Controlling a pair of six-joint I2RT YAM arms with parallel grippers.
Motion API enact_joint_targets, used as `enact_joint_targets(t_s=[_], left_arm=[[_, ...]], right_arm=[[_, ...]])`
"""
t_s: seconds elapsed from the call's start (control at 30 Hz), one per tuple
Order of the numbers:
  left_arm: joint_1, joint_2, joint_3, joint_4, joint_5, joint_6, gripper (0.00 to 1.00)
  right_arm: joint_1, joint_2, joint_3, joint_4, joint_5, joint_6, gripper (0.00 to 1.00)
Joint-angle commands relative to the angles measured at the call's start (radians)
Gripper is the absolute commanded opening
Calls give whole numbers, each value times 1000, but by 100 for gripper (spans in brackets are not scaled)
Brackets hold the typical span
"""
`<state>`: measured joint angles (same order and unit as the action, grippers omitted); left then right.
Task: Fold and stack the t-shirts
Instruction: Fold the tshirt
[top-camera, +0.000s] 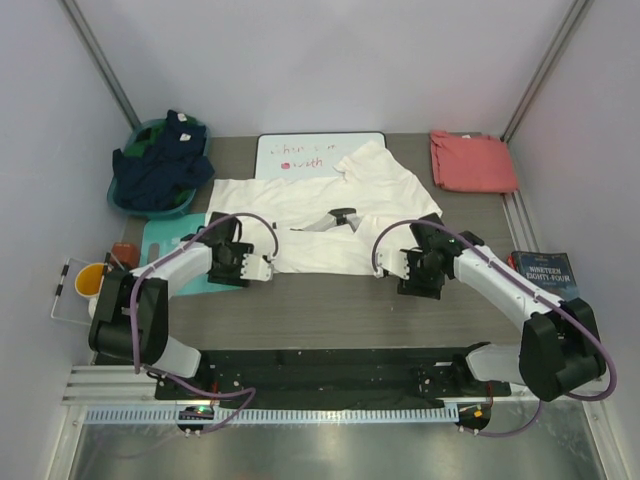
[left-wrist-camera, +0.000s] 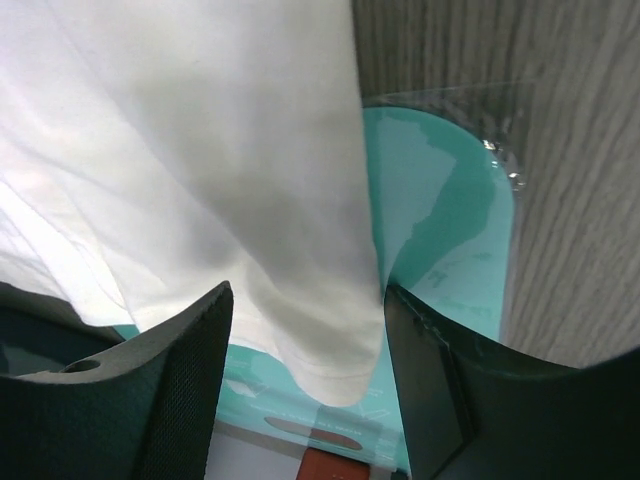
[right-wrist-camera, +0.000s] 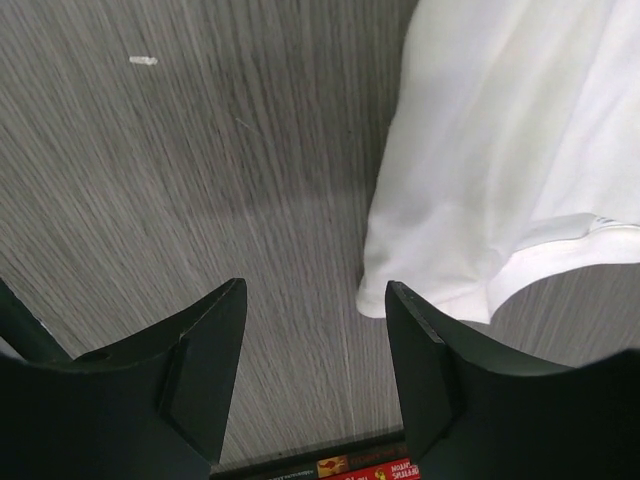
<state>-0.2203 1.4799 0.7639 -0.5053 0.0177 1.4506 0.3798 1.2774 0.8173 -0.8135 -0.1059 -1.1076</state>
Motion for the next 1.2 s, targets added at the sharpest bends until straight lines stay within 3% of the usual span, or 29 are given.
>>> enact_joint_targets(t_s=[0.0, 0.17, 0.4, 0.8, 0.97, 1.0, 1.03, 1.1, 1.17], left_arm=[[2, 29, 29, 45, 1, -12, 62], [2, 37, 34, 14, -1, -4, 45], [4, 48, 37, -15, 2, -13, 44], [4, 85, 74, -65, 8, -25, 31], [9, 86, 81, -113, 25, -15, 15], [9, 83, 80, -122, 28, -12, 11], [10, 80, 80, -153, 33, -7, 1], [16, 60, 78, -194, 50, 20, 0], [21, 43, 77, -271, 62, 56, 0]], right_arm=[[4, 13, -49, 39, 23, -35, 63], [5, 34, -95, 100, 40, -55, 63], [5, 68, -76, 227, 80, -57, 63], [5, 191, -93, 344, 101, -87, 60], [5, 234, -101, 366, 101, -97, 44], [4, 231, -102, 367, 101, -98, 39], [4, 229, -102, 363, 101, -100, 28], [2, 211, -99, 330, 141, -107, 9], [1, 186, -95, 280, 141, -116, 3]])
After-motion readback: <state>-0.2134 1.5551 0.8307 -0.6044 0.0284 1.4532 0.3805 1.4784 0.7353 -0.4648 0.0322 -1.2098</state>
